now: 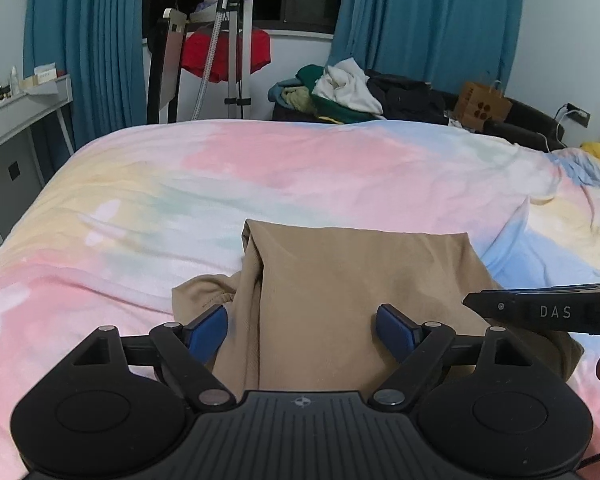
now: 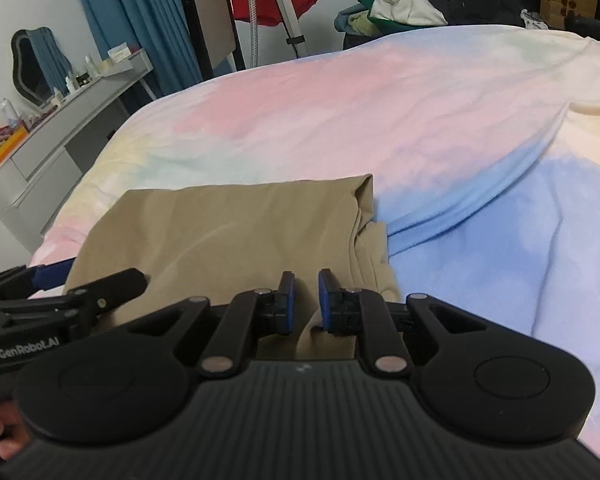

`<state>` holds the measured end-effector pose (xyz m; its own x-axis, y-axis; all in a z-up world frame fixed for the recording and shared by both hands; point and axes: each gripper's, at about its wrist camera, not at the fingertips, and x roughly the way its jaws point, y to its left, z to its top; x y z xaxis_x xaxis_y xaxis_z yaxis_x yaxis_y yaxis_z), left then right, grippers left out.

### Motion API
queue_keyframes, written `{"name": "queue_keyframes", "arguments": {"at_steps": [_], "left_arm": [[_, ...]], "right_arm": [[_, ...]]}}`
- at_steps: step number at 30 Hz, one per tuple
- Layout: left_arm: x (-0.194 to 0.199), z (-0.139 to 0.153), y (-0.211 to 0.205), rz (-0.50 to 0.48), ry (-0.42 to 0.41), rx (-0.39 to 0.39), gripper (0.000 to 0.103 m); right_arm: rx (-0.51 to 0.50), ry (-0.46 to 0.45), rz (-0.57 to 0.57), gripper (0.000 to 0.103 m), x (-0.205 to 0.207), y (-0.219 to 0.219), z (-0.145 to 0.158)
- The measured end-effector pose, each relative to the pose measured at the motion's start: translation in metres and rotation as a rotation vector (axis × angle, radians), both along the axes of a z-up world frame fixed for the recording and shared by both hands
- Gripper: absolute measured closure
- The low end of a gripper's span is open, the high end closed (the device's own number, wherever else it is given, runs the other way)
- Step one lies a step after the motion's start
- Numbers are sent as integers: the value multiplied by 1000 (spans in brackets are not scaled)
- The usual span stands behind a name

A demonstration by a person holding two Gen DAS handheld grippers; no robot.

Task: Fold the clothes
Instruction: 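Open both grippers and smooth the folded shirt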

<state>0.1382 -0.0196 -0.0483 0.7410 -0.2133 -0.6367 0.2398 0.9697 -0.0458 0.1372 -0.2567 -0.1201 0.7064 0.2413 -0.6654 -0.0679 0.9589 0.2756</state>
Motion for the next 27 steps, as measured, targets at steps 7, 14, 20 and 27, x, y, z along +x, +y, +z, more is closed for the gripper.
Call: {"name": "queue_keyframes", "arguments": {"at_steps": [7, 14, 20, 27], "left_arm": [[-28, 21, 3, 15, -47, 6, 20], [-78, 43, 6, -38, -77, -17, 19], [-69, 19, -4, -40, -11, 57, 16], [-64, 18, 4, 10, 45, -11, 14]], "right_arm": [[-28, -46, 1, 87, -19, 5, 19], [-9, -82, 3, 86, -65, 1, 40], [-15, -28, -10, 86, -67, 1, 26], [3, 16, -26, 86, -57, 1, 14]]}}
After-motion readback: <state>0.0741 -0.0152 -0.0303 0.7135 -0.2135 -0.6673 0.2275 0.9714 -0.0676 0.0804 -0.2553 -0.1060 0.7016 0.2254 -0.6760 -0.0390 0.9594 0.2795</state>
